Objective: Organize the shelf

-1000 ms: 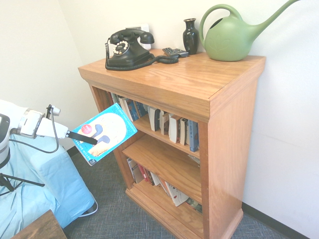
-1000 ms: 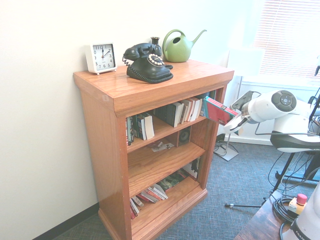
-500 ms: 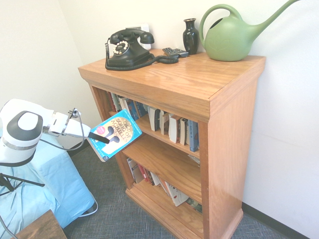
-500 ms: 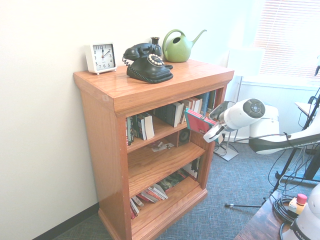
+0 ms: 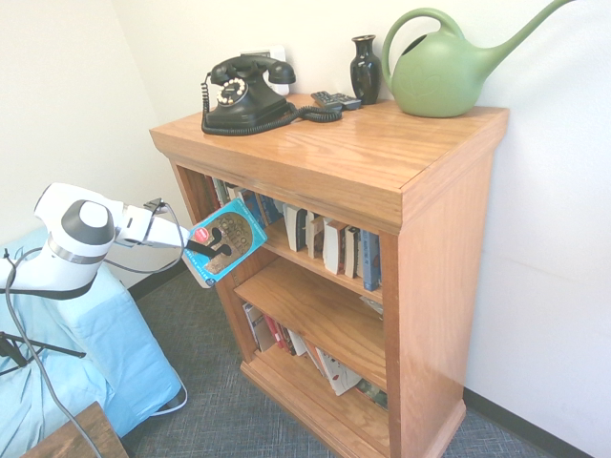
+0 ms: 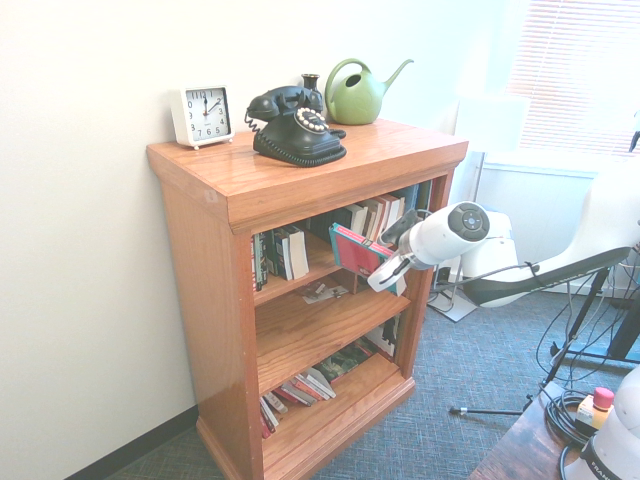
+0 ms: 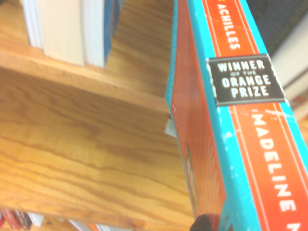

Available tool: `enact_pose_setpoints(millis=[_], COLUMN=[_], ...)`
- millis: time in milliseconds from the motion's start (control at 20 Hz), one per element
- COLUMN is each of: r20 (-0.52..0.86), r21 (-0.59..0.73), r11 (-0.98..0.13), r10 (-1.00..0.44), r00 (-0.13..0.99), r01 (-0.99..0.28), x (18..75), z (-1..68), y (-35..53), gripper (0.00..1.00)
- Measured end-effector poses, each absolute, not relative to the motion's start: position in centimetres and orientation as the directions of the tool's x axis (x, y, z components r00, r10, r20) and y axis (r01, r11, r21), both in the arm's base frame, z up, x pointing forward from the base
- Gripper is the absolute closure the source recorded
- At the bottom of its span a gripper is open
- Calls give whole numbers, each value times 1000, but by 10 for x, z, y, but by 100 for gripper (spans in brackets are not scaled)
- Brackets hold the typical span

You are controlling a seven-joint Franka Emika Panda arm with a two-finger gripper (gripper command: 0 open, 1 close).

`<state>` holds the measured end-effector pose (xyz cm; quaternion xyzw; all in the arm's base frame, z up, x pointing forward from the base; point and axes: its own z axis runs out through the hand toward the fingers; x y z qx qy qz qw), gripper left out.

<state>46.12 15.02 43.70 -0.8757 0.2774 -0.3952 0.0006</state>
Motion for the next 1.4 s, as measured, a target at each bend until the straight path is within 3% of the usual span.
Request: enact_pose_setpoints(millis=[1400], r20=[690], r21=[-289], r11=[-816], r10=[-540], r00=[482], r01=[-501], x=[589], z=[420], y=[179], gripper=[100])
